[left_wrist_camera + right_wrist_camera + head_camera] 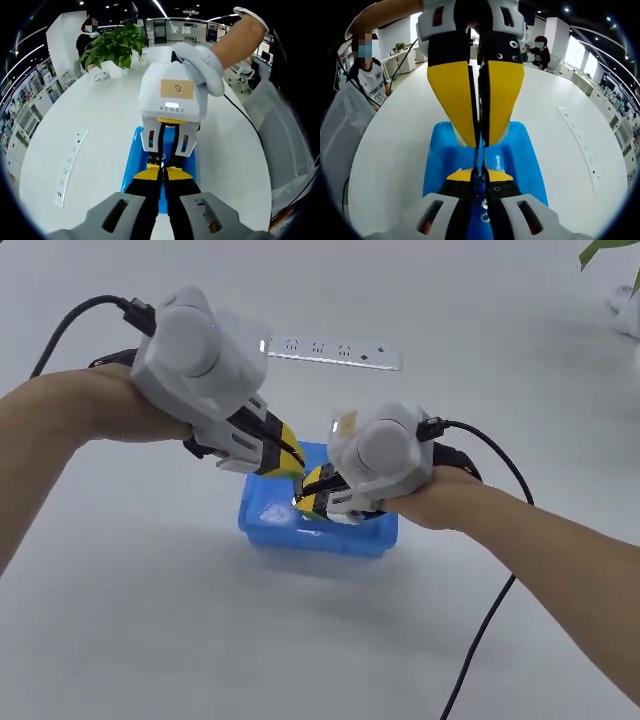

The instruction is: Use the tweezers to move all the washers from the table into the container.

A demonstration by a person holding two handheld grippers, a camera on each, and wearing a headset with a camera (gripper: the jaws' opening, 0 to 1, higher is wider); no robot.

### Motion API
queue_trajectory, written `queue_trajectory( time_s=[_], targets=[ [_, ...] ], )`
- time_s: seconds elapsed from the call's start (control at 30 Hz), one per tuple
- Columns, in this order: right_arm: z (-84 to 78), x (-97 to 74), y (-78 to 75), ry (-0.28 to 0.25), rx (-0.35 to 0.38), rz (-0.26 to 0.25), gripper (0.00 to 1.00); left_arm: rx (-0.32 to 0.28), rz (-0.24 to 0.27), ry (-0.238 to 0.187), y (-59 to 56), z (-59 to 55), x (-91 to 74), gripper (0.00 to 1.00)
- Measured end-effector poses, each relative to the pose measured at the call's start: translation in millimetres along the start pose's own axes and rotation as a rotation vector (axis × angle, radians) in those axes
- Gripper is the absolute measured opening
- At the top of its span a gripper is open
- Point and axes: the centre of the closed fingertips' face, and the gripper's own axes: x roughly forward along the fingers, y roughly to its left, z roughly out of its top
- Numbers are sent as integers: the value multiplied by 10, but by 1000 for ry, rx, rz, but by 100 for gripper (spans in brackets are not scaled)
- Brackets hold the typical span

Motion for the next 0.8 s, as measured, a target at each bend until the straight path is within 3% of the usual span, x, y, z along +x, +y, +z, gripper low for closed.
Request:
queue_trajectory(
  time_s=[0.43, 0.8],
  targets=[
    [8, 2, 26, 14, -27, 4, 11, 1, -5, 6, -11, -18, -16, 6],
    [49, -81, 33, 4, -34, -4, 11, 10, -9, -6, -47, 48, -67, 6]
  ],
)
